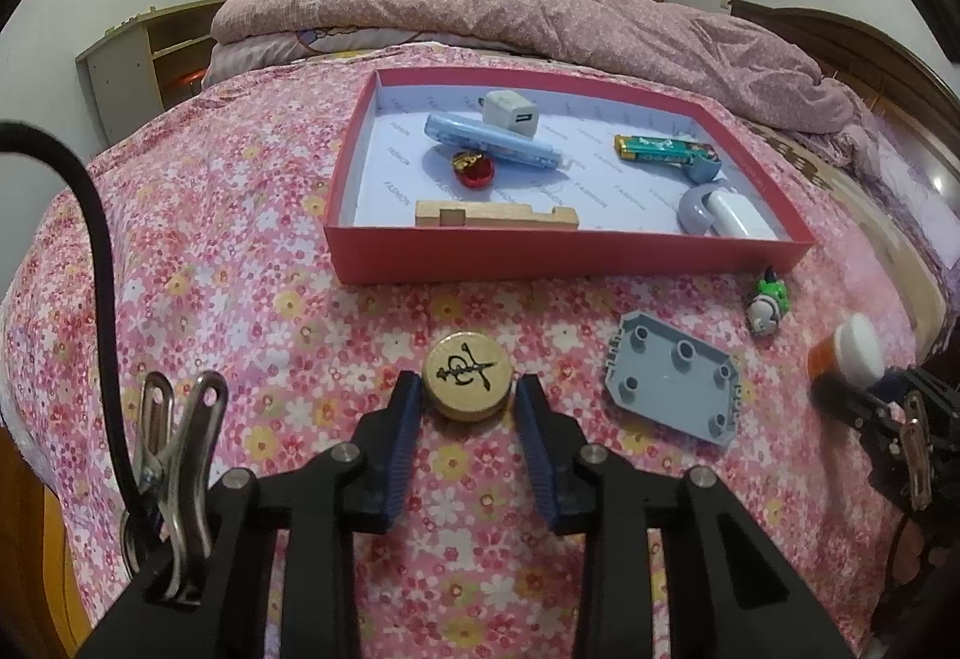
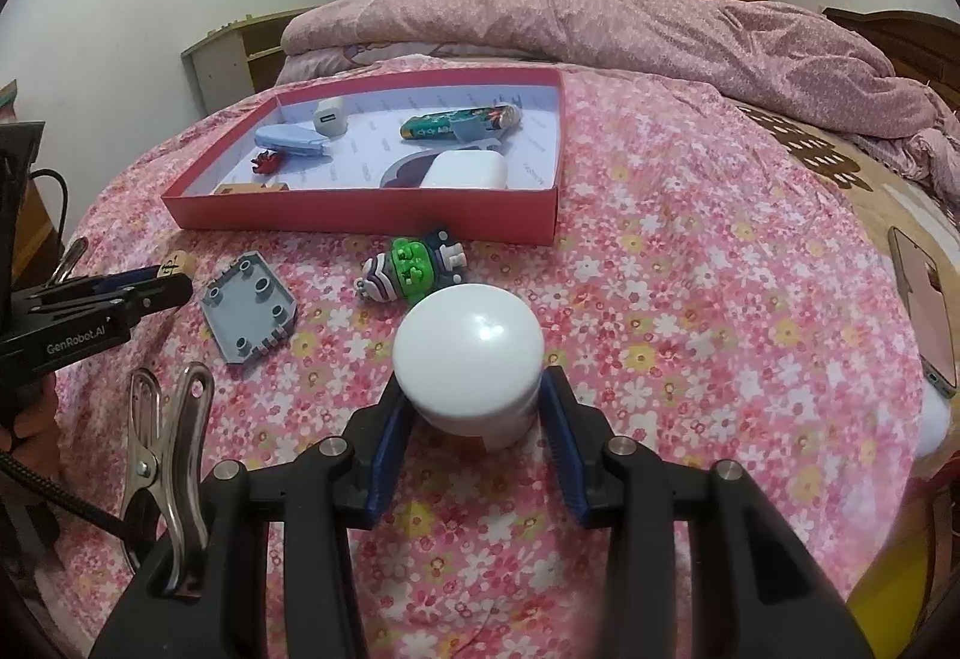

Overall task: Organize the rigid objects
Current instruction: 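Lift the white jar with the right tool while the left tool stays around the wooden disc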

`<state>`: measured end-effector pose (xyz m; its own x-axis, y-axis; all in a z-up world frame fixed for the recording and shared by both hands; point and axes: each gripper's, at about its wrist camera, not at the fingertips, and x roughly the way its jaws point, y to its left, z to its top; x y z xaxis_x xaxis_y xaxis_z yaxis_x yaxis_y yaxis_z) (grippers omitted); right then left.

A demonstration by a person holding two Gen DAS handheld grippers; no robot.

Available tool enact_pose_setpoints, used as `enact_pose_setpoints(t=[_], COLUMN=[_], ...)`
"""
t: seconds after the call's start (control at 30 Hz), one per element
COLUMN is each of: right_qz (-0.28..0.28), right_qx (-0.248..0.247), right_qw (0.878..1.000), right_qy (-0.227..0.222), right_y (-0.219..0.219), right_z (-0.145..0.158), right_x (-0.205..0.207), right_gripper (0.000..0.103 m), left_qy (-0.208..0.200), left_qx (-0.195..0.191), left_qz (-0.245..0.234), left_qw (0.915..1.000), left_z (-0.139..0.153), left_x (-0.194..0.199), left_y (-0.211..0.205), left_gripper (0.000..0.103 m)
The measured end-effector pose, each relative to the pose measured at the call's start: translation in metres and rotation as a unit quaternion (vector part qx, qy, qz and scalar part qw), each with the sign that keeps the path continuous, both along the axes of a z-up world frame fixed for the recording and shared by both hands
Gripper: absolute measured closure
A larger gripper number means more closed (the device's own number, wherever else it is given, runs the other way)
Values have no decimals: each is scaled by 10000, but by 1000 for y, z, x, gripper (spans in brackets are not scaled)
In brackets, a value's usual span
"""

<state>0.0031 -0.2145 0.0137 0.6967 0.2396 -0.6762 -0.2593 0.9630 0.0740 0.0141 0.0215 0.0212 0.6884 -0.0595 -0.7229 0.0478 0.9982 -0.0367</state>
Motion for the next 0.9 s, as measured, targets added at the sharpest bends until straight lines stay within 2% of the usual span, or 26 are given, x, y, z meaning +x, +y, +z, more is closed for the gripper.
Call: enact_pose_setpoints(t=[0.53,0.9], right_qz=[-27,54], right_qx=[465,504], right_qw=[9989,9987], right_qy=[79,98], right_y=[-4,0], right_z=[5,10], right_x=[-8,-7], right_gripper=[60,60], left_qy=[-111,-287], left_qx=[-150,-272], left_qz=[-48,-40], left_qw=[9998,9992], left_z=[14,39], left_x=[-9,7], left_y=[4,14], left_gripper=[71,76])
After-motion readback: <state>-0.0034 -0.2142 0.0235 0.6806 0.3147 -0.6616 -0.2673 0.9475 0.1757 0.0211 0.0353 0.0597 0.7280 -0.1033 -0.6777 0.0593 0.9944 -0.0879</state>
